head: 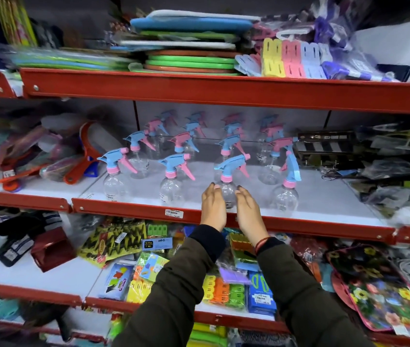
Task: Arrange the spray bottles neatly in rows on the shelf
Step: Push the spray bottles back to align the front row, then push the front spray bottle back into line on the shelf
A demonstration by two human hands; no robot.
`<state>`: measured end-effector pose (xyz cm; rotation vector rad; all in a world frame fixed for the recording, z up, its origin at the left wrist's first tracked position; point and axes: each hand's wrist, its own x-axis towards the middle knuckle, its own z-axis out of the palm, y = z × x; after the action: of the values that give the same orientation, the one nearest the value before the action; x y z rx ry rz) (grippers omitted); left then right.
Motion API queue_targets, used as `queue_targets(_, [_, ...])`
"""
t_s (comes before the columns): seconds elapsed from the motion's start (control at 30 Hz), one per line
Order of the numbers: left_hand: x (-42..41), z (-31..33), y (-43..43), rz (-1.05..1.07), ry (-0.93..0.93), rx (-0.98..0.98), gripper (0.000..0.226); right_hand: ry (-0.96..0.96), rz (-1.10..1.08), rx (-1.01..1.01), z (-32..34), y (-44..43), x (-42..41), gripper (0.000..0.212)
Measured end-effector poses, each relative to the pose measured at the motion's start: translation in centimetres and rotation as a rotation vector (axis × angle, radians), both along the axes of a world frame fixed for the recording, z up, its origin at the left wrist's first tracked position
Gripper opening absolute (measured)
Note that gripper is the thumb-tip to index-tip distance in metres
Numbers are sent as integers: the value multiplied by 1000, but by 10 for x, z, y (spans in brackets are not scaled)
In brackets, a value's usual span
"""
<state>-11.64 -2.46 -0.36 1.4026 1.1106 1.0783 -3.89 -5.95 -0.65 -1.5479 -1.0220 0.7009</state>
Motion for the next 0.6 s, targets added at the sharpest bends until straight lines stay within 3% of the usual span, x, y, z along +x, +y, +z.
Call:
queue_targets(0.37, [-3, 7, 14, -43, 14, -19, 50, -50, 17, 2, -1, -12, -4, 50])
queue_targets(0.6, [1, -4, -26, 187, -80, 170, 46, -52, -55, 109, -2, -40, -2, 47])
